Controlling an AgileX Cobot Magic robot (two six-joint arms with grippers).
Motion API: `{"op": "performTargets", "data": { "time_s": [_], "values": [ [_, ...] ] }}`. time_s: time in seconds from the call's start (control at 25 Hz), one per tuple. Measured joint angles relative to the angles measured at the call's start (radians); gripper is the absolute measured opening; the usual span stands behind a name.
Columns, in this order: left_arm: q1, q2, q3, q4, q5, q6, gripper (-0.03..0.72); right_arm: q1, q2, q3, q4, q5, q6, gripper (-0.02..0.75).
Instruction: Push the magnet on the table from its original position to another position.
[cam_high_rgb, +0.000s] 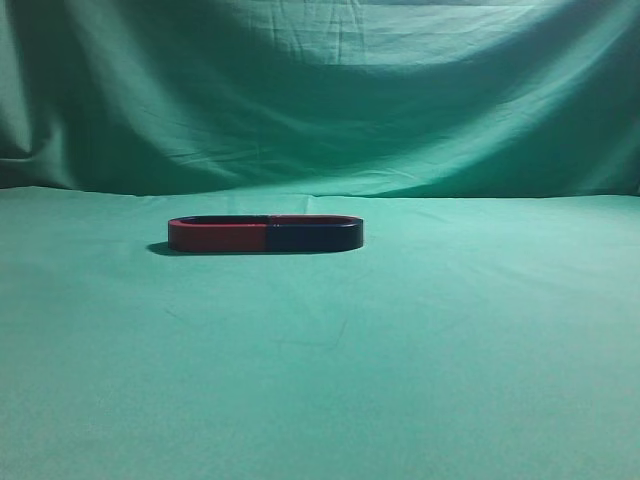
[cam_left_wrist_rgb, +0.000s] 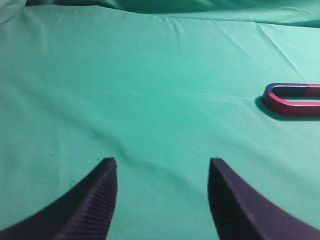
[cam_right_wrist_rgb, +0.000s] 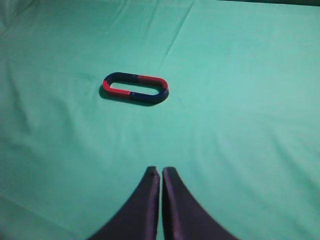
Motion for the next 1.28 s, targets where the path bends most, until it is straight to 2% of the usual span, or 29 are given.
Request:
{"op": "performTargets", "data": {
  "time_s": [0.24,0.36,0.48,0.6,0.76,1.0,1.12,1.28],
  "values": [
    [0.000,0.000,0.000,0.000,0.000,0.000,0.372,0.000,-0.145,0.077,-0.042,0.060,0.000,0.000],
    [0.000,0.000,0.000,0.000,0.000,0.000,0.372,0.000,-0.220,0.145,-0.064,-0.006,0.000,0.000],
    [0.000,0.000,0.000,0.000,0.000,0.000,0.372,-0.002,-0.300,0.253,-0.098,-0.155,0.000,0.000],
    [0.000,0.000,0.000,0.000,0.000,0.000,0.372,-0.060,-0.392,0.396,-0.116,-0.360,0.000,0.000],
    [0.000,0.000,0.000,0.000,0.000,0.000,0.372,-0.223,-0.492,0.604,-0.123,-0.596,0.000,0.000],
    [0.000,0.000,0.000,0.000,0.000,0.000,0.372,-0.448,-0.541,0.865,-0.112,-0.781,0.000,0.000],
    [0.000,0.000,0.000,0.000,0.000,0.000,0.372,-0.481,-0.543,0.941,-0.106,-0.827,0.000,0.000],
    [0.000,0.000,0.000,0.000,0.000,0.000,0.372,-0.485,-0.543,0.952,-0.104,-0.824,0.000,0.000]
  ]
}}
